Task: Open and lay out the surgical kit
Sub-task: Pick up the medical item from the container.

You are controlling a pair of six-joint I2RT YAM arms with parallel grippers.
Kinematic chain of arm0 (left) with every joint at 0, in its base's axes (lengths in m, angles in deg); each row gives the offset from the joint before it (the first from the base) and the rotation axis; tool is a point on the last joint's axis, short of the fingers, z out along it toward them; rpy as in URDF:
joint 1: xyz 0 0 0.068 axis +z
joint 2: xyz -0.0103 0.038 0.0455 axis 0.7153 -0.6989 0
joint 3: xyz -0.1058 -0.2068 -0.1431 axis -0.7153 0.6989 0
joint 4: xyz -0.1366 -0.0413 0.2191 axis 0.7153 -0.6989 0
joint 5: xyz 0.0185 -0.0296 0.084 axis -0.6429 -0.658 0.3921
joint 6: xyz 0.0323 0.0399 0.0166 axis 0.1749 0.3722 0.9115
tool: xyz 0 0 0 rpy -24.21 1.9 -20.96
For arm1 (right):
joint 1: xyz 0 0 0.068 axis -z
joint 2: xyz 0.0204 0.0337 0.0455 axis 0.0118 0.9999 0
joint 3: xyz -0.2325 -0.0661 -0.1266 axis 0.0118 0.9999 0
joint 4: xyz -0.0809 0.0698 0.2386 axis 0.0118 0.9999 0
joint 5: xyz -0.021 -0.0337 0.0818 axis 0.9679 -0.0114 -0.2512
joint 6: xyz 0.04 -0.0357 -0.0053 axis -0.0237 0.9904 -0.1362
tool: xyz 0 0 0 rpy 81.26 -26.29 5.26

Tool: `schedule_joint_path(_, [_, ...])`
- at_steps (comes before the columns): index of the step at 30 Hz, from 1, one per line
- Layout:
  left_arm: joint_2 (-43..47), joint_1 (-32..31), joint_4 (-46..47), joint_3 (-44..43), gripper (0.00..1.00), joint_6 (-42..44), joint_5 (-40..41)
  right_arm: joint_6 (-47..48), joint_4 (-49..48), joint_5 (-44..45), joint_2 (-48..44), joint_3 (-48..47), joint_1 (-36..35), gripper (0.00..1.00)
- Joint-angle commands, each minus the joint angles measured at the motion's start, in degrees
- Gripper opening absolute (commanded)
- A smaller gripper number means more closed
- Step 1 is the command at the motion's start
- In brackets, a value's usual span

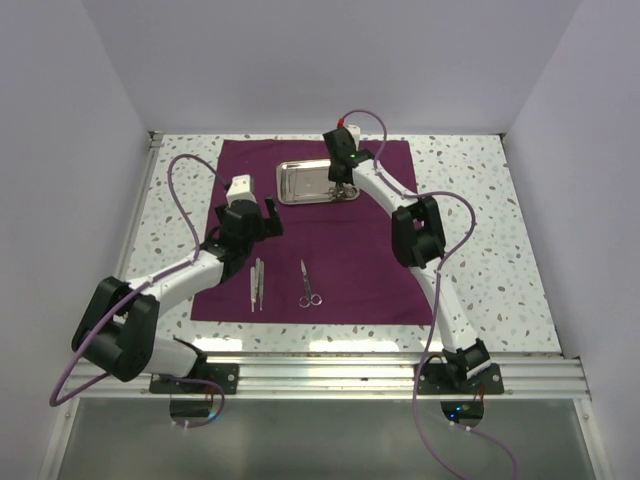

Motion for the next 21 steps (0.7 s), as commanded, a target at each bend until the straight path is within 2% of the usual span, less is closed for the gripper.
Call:
schedule_joint_path(1, [-0.4, 0.0, 3.3, -1.6, 0.99, 1.0, 0.5, 1.7, 2.6, -1.7, -0.9, -0.3, 0.3, 0.0])
schedule_joint_path(5, [-0.3, 0.0, 3.1, -1.8, 0.99, 1.0, 0.6, 3.2, 3.4, -1.5, -5.5, -3.3, 0.3, 0.0])
schedule_joint_path(12, [-0.3, 0.0, 2.6, -2.3, 0.99, 1.3, 1.4, 4.2, 3.1, -2.3, -12.7, -0.7, -1.5, 0.0])
schedule_joint_path(16, [0.0, 0.0, 1.9, -2.8, 0.99, 1.4, 1.7, 3.9, 0.9, -1.4, -18.3, 6.2, -3.7, 0.0])
schedule_joint_path(19, [0.1, 0.0, 0.8, -3.5, 1.0, 2.1, 2.5, 1.9, -1.3, -1.4, -24.9, 15.0, -5.7, 0.0])
schedule_joint_path(21, [-0.1, 0.0, -0.4, -4.5, 0.99, 2.2, 3.5, 0.0, -5.0, -0.6, -28.8, 24.9, -8.6, 0.0])
